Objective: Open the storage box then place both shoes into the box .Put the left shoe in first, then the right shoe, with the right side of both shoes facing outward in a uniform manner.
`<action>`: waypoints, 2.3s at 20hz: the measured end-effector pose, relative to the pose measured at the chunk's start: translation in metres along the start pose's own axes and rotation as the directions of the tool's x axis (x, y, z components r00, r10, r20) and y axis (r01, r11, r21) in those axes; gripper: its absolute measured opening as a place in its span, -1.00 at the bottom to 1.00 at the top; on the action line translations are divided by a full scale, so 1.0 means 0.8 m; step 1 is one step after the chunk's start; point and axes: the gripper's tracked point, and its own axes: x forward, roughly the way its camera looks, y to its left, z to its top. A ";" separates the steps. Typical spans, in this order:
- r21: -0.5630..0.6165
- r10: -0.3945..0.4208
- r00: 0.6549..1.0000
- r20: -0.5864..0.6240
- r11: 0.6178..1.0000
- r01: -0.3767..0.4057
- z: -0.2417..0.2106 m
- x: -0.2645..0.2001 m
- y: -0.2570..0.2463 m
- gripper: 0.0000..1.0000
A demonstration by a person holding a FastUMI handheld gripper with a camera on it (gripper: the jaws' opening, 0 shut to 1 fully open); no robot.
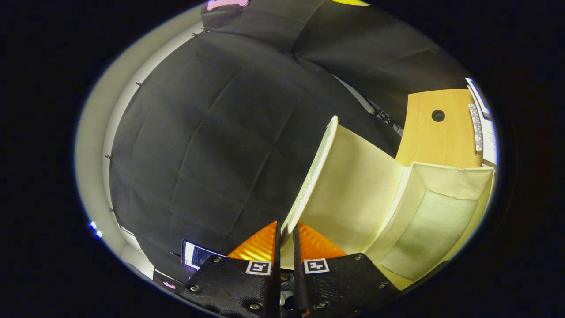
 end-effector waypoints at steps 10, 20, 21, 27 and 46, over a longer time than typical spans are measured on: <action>-0.081 -0.086 0.995 0.041 0.993 0.090 0.021 -0.017 -0.014 0.92; -0.112 -0.202 0.956 0.210 0.967 0.229 0.038 -0.163 -0.045 0.92; -0.110 -0.213 0.951 0.223 0.964 0.242 0.036 -0.178 -0.050 0.92; -0.109 -0.321 0.893 0.315 0.923 0.370 0.031 -0.269 -0.086 0.92; 0.027 -0.746 0.632 0.208 0.651 0.759 -0.114 -0.401 -0.303 0.92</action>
